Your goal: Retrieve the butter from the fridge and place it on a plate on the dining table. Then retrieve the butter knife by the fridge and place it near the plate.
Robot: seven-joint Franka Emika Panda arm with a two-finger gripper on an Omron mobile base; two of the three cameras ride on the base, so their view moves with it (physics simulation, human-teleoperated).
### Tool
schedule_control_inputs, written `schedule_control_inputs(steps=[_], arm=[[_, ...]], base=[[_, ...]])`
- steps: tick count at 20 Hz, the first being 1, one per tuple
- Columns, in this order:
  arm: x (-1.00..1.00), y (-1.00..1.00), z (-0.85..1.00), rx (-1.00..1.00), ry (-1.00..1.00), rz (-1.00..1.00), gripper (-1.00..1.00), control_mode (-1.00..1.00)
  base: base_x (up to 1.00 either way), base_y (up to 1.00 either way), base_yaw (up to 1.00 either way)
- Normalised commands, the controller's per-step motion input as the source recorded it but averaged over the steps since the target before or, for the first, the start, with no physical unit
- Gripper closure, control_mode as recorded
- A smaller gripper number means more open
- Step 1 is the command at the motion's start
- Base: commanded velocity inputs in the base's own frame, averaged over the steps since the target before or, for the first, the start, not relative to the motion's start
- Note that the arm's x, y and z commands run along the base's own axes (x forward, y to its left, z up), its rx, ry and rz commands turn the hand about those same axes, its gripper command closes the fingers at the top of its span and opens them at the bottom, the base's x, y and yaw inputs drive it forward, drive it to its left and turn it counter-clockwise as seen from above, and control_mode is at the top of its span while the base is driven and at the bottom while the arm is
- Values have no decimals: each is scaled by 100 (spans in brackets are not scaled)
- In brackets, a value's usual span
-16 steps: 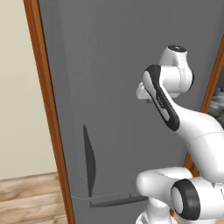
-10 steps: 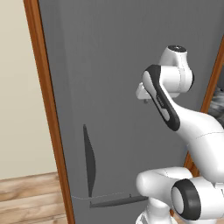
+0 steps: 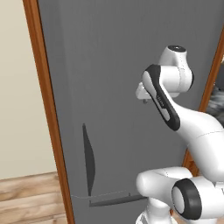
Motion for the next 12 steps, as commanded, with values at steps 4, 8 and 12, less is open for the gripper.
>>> schedule_control_inputs(steps=[4,8,12], arm=[[0,0,0,0,0,0,-100,100],[0,0,0,0,0,0,-100,100],[0,0,0,0,0,0,-100,100]], base=[[-42,25,-9],[-41,38,-14],[-27,48,-10]])
